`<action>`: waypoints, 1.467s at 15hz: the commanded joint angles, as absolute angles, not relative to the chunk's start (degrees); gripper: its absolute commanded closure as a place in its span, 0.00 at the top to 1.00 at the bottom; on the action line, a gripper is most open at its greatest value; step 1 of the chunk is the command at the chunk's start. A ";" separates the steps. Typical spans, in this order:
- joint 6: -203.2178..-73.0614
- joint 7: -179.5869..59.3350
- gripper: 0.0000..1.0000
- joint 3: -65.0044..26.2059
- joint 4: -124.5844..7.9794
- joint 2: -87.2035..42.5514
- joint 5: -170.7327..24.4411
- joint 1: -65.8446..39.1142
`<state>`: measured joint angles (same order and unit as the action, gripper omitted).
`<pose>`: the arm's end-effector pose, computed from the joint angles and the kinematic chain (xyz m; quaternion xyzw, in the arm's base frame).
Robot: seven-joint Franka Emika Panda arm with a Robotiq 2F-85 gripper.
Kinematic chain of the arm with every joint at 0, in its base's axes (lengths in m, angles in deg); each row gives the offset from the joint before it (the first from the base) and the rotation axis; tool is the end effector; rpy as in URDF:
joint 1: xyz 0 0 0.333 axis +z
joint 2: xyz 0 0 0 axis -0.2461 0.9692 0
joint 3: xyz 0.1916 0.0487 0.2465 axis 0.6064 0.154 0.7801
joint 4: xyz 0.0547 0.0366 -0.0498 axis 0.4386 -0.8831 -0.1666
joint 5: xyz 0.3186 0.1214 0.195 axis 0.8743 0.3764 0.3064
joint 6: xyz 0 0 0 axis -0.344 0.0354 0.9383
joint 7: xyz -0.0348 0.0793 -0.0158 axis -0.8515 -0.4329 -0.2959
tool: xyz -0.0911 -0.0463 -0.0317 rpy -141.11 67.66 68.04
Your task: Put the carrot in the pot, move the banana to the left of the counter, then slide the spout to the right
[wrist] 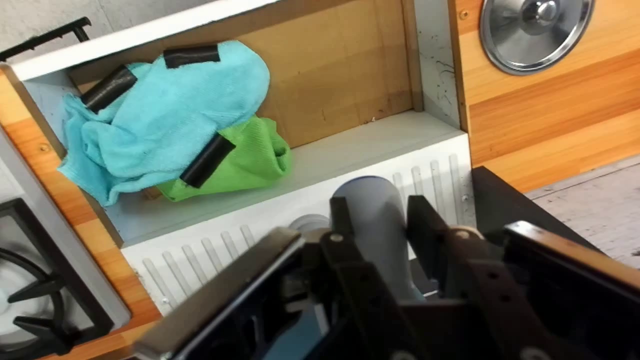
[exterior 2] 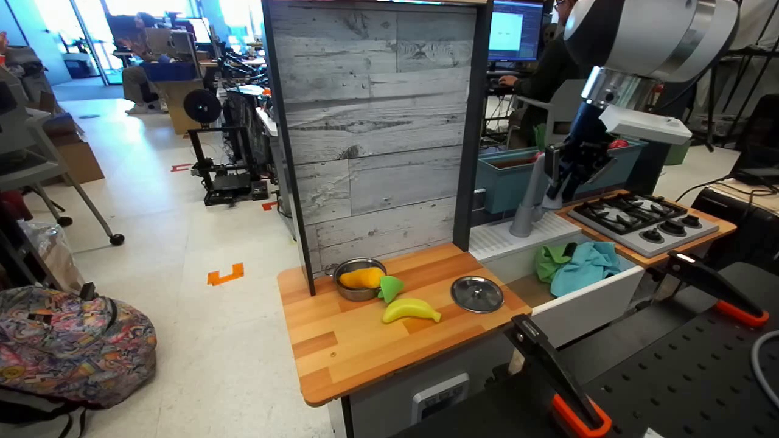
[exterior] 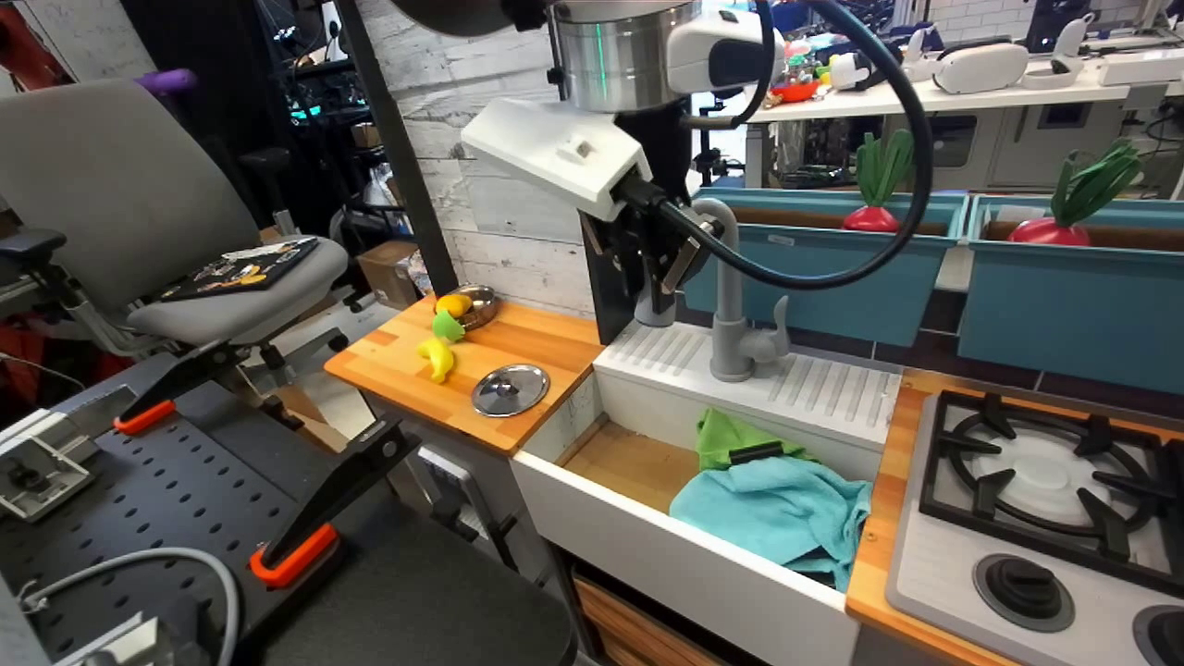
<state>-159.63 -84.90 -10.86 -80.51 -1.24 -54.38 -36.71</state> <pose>0.5717 -0.1952 0.1316 -0.9895 0.1131 -0.0577 0.0689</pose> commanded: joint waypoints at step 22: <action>-159.46 -88.96 1.00 -11.13 -98.37 -11.68 -60.19 -35.59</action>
